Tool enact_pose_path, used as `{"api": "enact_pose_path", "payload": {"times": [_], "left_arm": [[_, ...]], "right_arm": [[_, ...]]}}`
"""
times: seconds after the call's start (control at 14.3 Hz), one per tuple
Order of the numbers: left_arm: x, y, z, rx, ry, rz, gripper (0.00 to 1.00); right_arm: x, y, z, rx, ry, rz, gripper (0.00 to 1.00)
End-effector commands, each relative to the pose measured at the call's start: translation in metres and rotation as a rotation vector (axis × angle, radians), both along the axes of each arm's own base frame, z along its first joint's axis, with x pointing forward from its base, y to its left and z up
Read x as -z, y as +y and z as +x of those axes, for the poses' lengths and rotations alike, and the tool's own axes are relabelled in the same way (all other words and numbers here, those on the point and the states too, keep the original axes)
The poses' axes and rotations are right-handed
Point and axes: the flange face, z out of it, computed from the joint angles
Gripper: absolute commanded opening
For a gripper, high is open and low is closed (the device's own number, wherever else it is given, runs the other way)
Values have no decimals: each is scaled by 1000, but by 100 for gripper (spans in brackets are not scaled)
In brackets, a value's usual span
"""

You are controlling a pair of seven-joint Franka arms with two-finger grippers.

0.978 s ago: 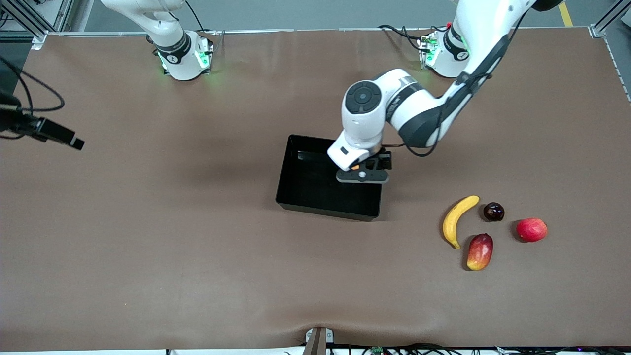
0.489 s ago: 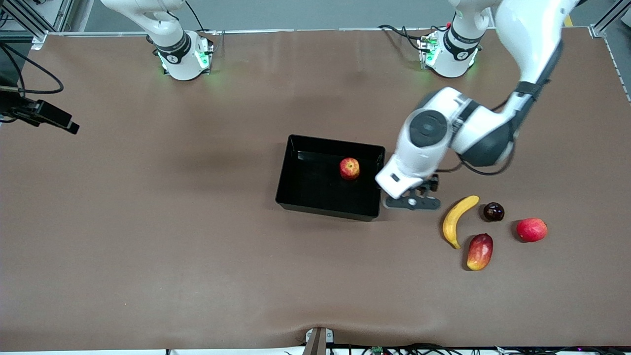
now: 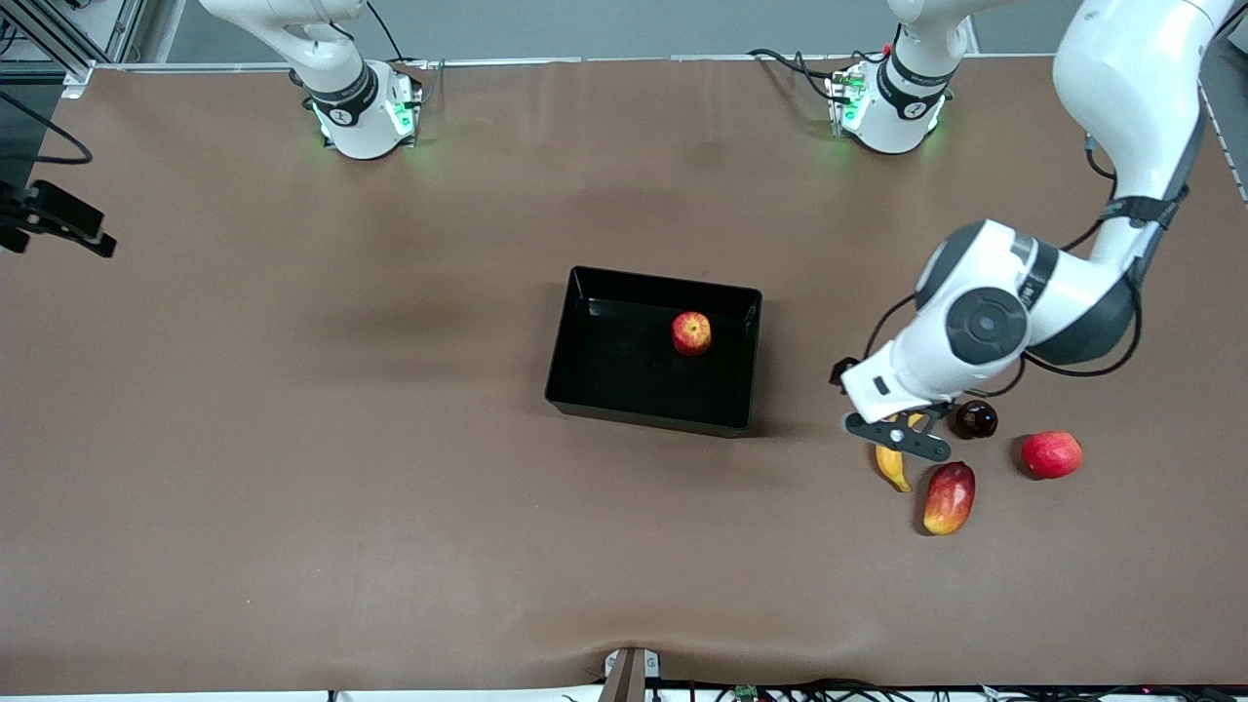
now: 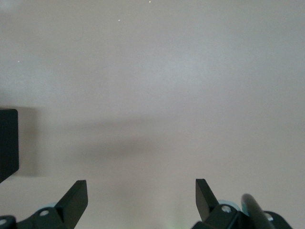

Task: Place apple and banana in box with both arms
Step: 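Move the left gripper to the yellow banana and grasp it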

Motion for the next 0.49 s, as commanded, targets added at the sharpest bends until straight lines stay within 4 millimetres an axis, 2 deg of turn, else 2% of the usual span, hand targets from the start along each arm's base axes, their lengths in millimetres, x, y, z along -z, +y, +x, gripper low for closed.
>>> {"api": "enact_pose_path", "payload": {"times": [0.0,0.07,0.42], "left_arm": [[17,21,-1,75,2,-9,100],[26,36,0,97,-9,-18,100],[73,72,-8,212,-83,-40,100]], "right_arm": [[-15,-5,-6,-6,-11,-26,100],[-15,-4,-6,-7,-9,-26,100],[-12,-7,-9,3,21,-17,100]]}}
